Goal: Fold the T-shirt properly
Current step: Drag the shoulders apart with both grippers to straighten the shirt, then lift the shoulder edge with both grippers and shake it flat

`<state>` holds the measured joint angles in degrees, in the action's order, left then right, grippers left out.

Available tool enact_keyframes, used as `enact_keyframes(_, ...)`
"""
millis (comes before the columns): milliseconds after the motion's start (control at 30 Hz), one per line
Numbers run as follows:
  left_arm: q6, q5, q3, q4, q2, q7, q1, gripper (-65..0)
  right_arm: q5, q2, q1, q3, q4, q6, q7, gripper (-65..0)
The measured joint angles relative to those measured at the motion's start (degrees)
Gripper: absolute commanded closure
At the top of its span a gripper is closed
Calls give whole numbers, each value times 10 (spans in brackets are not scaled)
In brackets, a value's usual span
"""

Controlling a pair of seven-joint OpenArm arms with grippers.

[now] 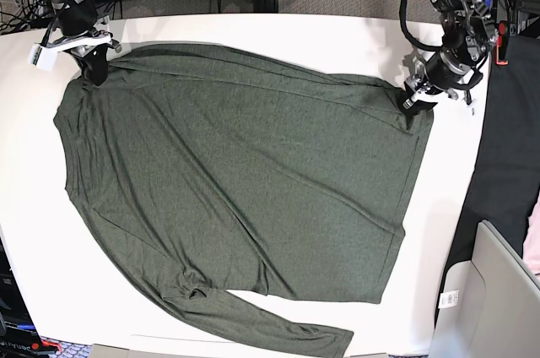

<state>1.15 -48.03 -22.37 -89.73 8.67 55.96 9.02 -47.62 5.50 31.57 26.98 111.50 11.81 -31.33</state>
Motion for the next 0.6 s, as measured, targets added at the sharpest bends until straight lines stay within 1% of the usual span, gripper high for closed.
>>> enact_keyframes(33, 0, -2, 0, 5, 0, -3, -1, -7, 0, 0, 0, 0, 0, 0, 0, -2)
enact_keyframes(67, 0, -2, 0, 5, 0, -5, -1, 0, 0, 0, 0, 1, 0, 0, 0, -2)
enact_keyframes(133, -1, -2, -3, 0, -1, -4, -1, -6, 0, 0, 0, 1, 0, 0, 0, -2)
enact_keyframes(200, -7, 9, -3, -23, -1, 10, 9, -1, -2, 2, 0, 1, 0, 0, 0, -2)
enact_keyframes(300, -8, 10, -2, -73, 4, 16, 56, -1, -2, 2, 0, 3, 0, 0, 0, -2)
enact_keyframes(333, -10, 14, -2, -91, 9, 30, 71, -1, -3, 2, 2, 5, 0, 1, 0, -2)
enact_keyframes(433, -16, 24, -5, -125, 16, 27, 97, -1, -3, 3, 15, 10, 0, 0, 0, -2)
enact_keyframes(500, -11, 21, -5, -143, 16, 24, 106, -1, -4, 3, 22, 10, 0, 1, -1, -2)
enact_keyframes(567, -11, 12, -5, -161, 15, 23, 125, -1, -4, 3, 32, 10, 1, 4, 0, -2)
enact_keyframes(600, -10, 13, -5, -167, 15, 23, 135, -1, -2, 3, 37, 10, 1, 13, 0, -2)
